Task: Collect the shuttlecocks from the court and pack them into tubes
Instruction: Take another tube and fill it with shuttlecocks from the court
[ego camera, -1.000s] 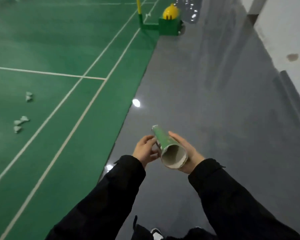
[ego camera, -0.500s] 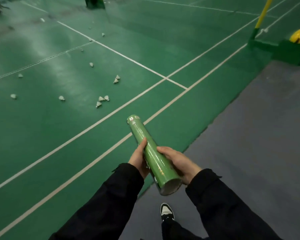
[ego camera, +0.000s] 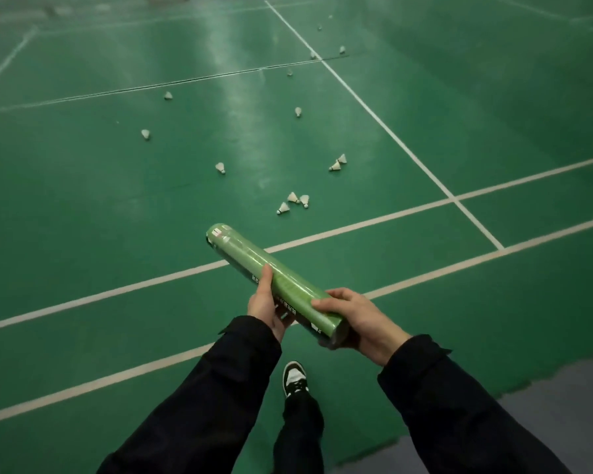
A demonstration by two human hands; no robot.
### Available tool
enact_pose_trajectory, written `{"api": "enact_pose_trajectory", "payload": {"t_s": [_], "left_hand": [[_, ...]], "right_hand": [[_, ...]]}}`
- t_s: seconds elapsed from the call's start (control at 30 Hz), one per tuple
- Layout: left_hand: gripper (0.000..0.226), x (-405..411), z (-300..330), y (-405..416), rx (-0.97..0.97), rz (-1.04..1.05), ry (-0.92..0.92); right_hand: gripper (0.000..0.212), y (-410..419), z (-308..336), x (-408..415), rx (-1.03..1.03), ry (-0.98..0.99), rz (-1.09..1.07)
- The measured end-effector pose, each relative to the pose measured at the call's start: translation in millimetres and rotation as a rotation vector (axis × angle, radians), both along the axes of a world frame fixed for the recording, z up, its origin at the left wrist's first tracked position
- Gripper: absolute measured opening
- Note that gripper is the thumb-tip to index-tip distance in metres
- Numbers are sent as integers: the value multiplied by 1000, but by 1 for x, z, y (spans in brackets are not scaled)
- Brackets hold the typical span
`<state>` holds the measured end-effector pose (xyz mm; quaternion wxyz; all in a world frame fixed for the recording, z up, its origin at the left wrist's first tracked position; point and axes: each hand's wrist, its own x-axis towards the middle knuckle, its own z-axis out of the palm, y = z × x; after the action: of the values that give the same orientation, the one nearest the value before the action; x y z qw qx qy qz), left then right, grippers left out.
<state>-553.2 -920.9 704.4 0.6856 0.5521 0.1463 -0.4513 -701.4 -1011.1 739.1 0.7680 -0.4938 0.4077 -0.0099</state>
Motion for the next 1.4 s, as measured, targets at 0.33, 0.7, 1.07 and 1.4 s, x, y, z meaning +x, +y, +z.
{"api": "enact_pose_trajectory", "payload": {"t_s": [0.33, 0.7, 1.07, 1.4], "left_hand": [[53, 197, 20, -140, -37, -262, 69], [60, 428, 23, -273, -106, -108, -19], [66, 637, 29, -354, -61, 77, -48], [70, 756, -73, -457, 49, -25, 3]], "right_hand": [[48, -161, 12, 230, -39, -14, -144], [47, -293, 14, 473, -119, -121, 50], [43, -388, 16, 700, -90, -130, 193], [38, -473, -99, 808, -14, 41, -45]]}}
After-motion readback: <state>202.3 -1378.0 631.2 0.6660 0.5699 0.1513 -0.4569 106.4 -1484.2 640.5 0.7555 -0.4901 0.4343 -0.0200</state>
